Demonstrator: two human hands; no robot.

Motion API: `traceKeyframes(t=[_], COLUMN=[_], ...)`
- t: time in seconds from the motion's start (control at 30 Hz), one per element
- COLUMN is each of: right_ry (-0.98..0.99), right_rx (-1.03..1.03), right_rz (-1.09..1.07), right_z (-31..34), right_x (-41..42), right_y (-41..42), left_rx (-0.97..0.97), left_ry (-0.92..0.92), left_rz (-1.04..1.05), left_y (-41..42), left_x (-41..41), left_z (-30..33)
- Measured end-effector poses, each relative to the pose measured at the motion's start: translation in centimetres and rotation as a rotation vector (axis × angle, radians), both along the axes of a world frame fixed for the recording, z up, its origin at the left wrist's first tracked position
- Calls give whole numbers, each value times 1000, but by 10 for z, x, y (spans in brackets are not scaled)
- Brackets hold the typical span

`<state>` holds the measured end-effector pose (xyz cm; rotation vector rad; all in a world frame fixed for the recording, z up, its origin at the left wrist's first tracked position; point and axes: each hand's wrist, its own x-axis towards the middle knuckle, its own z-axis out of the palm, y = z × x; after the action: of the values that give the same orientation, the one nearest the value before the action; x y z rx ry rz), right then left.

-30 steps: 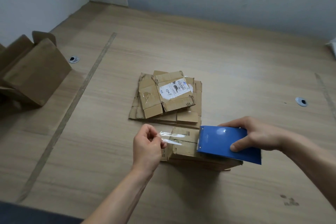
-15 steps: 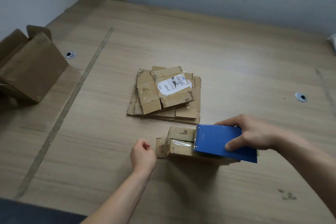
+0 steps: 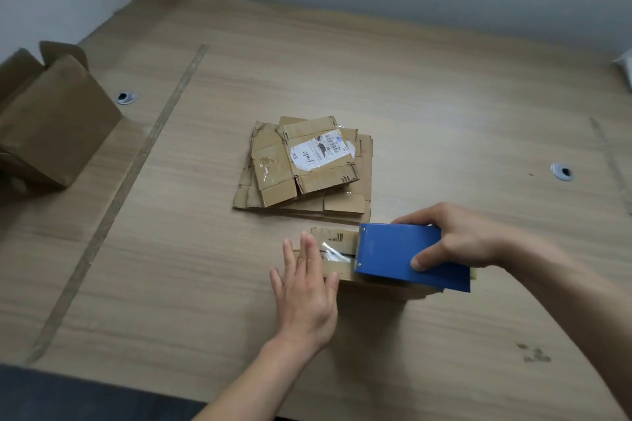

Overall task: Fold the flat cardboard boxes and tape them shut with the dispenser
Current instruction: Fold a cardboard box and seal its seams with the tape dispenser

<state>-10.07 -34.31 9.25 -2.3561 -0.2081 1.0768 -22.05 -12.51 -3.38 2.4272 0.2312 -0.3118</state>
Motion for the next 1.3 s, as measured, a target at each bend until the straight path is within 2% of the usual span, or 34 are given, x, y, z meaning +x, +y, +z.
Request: traceKeyframes(t=[0.17, 0.23, 0.3, 0.4, 0.5, 0.73, 0.93, 1.3], right_ry=[-1, 8, 6, -3, 22, 124, 166, 225], right_rx=[-1, -8, -15, -17, -8, 54, 10, -98], right_rz=[8, 12, 23, 46, 80, 126, 146, 173], right_z=[1, 2, 2, 2, 3, 9, 17, 19], right_x=[2, 2, 2, 3, 6, 11, 3, 6], right_y=[4, 4, 3, 2, 1, -28, -89, -143], left_rx=[18, 129, 279, 377, 463, 582, 597, 658], left_ry=[46, 65, 6, -25, -22, -114, -206, -310], left_rz=[2, -38, -180, -447, -536, -578, -604, -603], left_y=[7, 7, 3, -5, -4, -1, 4, 5], left_x=[6, 7, 12, 25, 40, 42, 42, 42], left_z=[13, 24, 36, 37, 26, 23, 5, -2])
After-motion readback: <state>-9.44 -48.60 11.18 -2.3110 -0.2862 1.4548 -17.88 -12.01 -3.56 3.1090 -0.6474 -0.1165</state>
